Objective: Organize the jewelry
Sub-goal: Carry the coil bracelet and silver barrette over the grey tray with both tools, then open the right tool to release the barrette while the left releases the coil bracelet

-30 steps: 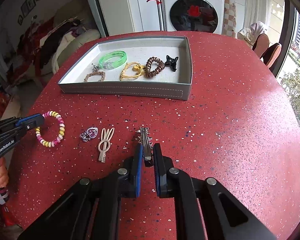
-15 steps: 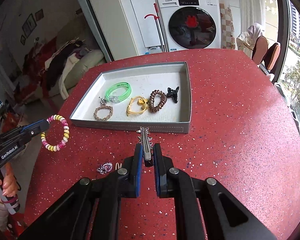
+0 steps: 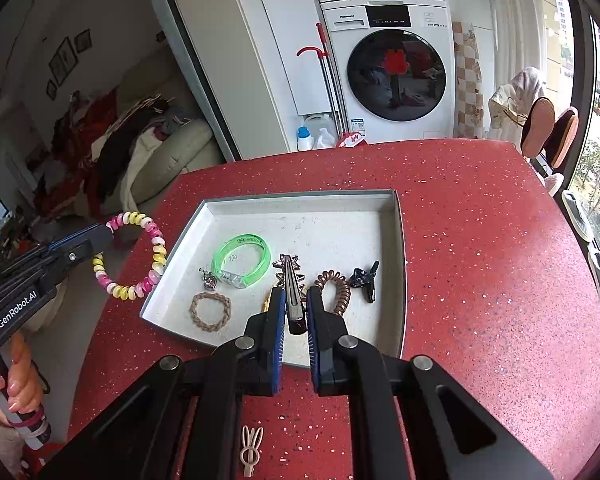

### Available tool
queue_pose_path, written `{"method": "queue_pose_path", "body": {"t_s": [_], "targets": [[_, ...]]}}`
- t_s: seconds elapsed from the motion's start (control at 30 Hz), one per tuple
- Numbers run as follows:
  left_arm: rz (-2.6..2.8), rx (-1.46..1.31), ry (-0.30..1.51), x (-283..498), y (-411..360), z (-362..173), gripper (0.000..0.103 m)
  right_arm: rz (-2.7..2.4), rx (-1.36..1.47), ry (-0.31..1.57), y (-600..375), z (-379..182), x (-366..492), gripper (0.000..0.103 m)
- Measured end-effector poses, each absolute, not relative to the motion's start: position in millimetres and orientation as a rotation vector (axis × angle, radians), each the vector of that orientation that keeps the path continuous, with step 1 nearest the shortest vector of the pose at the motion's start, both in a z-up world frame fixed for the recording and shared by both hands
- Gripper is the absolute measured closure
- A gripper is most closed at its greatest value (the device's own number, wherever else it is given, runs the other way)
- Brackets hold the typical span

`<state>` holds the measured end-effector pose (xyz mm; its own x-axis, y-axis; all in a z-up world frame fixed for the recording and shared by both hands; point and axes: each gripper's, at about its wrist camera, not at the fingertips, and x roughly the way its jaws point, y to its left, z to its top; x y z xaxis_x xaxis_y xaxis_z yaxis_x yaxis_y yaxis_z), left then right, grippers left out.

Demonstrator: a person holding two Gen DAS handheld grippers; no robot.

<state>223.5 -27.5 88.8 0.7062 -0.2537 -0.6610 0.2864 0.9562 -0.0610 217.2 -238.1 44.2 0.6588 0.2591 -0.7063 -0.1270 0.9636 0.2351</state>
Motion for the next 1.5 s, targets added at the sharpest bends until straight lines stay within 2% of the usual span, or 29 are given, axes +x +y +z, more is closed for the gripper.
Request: {"method": "queue_pose_path", "body": {"t_s": [0.2, 0.37, 0.73, 1.2, 1.27, 1.3, 1.33, 1.37, 1.5], "targets": [[-0.243, 0.031, 0.738, 266.2, -27.7, 81.4, 0.075, 0.199, 0.187, 0.844, -237.7, 33.8, 253.7, 0.091], [-0.203, 0.004, 0.787, 294.9, -25.2, 54.6, 0.075, 0.186, 0.212, 0.873, -237.1, 13.5, 275.3, 0.091], [-0.185, 0.098, 0.859, 306.3, -45.9, -6.2, 0.075, 0.164, 0.194, 0.92, -232.5, -23.4, 290.7, 0.091], [-0.146, 0.191, 0.879, 305.1, -54.7, -28.2, 0.075, 0.169, 0.154, 0.943, -224.3, -33.6, 291.8, 0.09], [-0.145, 0.186, 0.885, 305.4, -53.4, -29.8, 0.075, 0.177, 0.163, 0.947, -225.5, -34.1, 292.5, 0.084], [-0.145, 0.185, 0.887, 305.1, -53.6, -30.7, 0.075, 0.176, 0.168, 0.946, -226.2, -33.6, 292.0, 0.07], [-0.145, 0.186, 0.888, 304.7, -53.6, -31.3, 0.075, 0.175, 0.172, 0.939, -227.1, -32.5, 290.8, 0.052], [-0.144, 0.188, 0.888, 304.1, -53.8, -31.6, 0.075, 0.172, 0.176, 0.927, -227.7, -30.7, 289.1, 0.047], [-0.146, 0.191, 0.885, 301.2, -54.4, -31.7, 0.075, 0.177, 0.193, 0.895, -228.7, -23.1, 282.5, 0.045]]}}
